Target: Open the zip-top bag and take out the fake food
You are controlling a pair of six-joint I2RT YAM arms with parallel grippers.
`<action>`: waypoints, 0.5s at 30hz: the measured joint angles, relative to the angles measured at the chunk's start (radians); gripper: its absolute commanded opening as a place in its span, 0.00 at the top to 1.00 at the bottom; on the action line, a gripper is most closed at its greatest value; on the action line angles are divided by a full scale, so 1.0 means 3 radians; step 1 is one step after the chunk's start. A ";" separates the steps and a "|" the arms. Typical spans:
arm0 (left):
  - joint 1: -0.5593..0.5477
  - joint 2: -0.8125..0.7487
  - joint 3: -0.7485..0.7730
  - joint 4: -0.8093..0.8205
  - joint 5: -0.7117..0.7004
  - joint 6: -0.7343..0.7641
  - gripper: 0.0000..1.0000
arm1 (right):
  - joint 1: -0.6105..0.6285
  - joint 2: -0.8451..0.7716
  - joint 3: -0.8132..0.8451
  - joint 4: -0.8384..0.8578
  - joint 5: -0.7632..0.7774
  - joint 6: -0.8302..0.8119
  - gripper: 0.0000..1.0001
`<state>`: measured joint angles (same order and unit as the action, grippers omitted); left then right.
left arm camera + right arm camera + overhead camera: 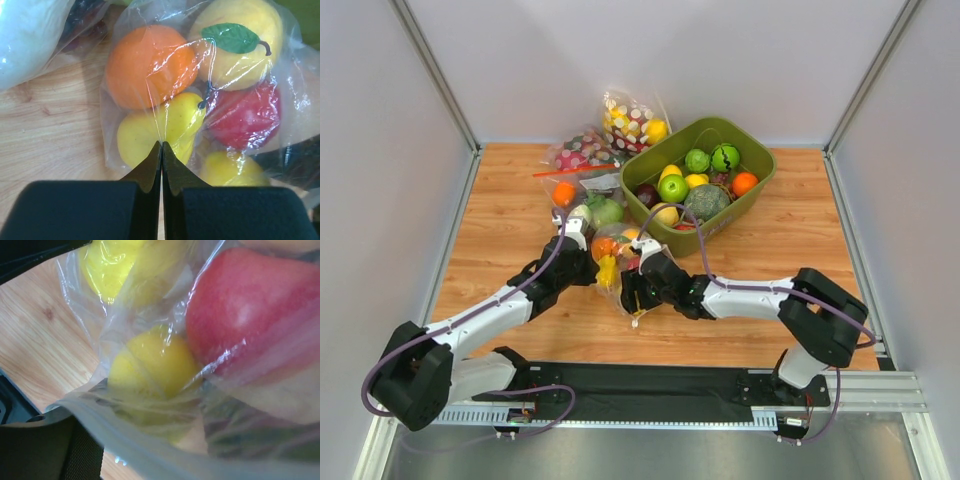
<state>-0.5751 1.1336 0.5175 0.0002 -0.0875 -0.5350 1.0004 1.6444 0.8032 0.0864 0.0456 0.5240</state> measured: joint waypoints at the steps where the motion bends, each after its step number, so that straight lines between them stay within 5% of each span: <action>1: 0.0000 0.0000 0.0006 -0.0018 -0.0004 0.0001 1.00 | 0.0000 -0.0065 -0.0018 -0.0039 0.0009 -0.0008 0.61; 15: 0.0000 -0.0036 0.0031 -0.0210 -0.0099 0.0032 1.00 | 0.0000 -0.1298 -0.0221 -0.0752 0.0154 -0.0118 0.68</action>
<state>-0.5751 1.1229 0.5266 -0.0628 -0.1173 -0.5255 1.0004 1.2549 0.7368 -0.1390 0.0917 0.4885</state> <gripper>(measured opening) 0.005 0.655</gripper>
